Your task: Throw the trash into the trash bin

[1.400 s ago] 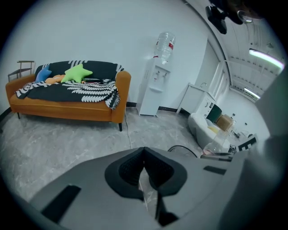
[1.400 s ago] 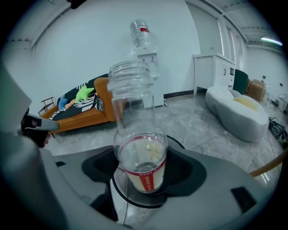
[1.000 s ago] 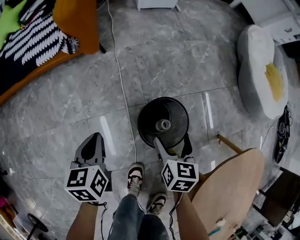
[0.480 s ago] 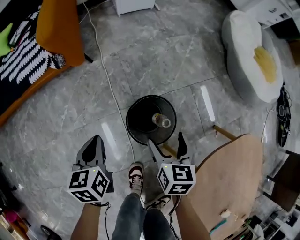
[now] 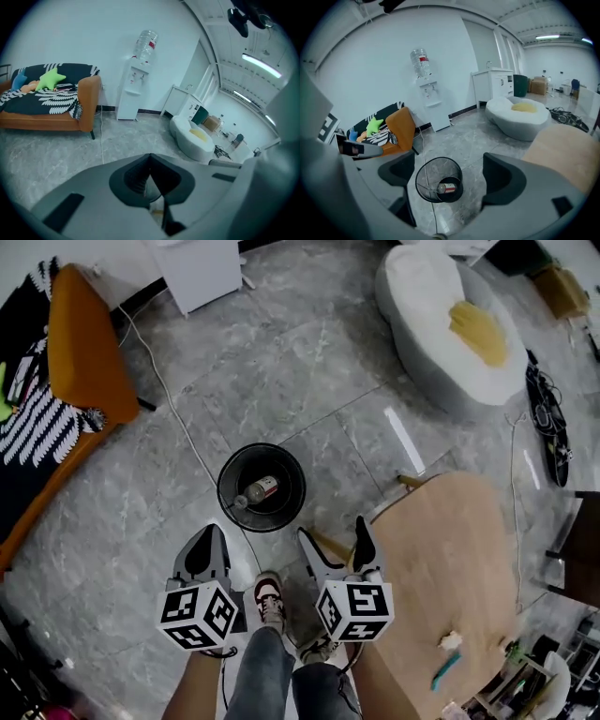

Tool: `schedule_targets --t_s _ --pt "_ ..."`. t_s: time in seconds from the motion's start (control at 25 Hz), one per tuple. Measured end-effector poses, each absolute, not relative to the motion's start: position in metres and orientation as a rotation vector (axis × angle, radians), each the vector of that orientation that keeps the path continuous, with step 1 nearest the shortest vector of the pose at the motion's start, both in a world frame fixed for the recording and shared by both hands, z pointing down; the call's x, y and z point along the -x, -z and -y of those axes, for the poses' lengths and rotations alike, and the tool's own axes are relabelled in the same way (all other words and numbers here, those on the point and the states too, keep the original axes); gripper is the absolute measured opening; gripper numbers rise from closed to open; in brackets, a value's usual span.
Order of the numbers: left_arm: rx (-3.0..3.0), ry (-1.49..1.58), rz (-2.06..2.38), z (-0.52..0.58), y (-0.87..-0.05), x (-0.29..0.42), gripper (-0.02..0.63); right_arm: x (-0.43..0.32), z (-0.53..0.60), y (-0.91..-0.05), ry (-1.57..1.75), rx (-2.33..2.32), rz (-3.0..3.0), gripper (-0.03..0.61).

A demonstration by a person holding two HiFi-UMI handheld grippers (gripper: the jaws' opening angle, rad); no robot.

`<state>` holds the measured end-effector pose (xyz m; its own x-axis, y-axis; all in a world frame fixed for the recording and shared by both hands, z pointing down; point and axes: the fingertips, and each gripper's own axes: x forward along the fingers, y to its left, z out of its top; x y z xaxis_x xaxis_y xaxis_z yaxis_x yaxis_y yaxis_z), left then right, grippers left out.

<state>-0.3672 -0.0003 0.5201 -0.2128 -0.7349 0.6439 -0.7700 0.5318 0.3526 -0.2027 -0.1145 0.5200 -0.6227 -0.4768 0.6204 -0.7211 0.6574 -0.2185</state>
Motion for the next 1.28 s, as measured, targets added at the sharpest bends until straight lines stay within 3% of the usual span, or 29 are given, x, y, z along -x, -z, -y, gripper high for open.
schedule_targets --t_s 0.56,0.96,1.28 --pt "-1.504 -0.163 1.793 0.048 -0.462 0.195 -0.009 0.002 0.116 -0.451 -0.678 -1.296 2.259 0.457" --pt "-1.717 -0.261 1.588 0.072 -0.468 0.045 -0.009 -0.167 0.08 -0.461 -0.761 -1.574 2.071 0.453" --pt "-1.824 -0.351 1.48 0.066 -0.47 -0.036 -0.009 -0.257 0.045 -0.469 -0.82 -1.694 1.967 0.451"
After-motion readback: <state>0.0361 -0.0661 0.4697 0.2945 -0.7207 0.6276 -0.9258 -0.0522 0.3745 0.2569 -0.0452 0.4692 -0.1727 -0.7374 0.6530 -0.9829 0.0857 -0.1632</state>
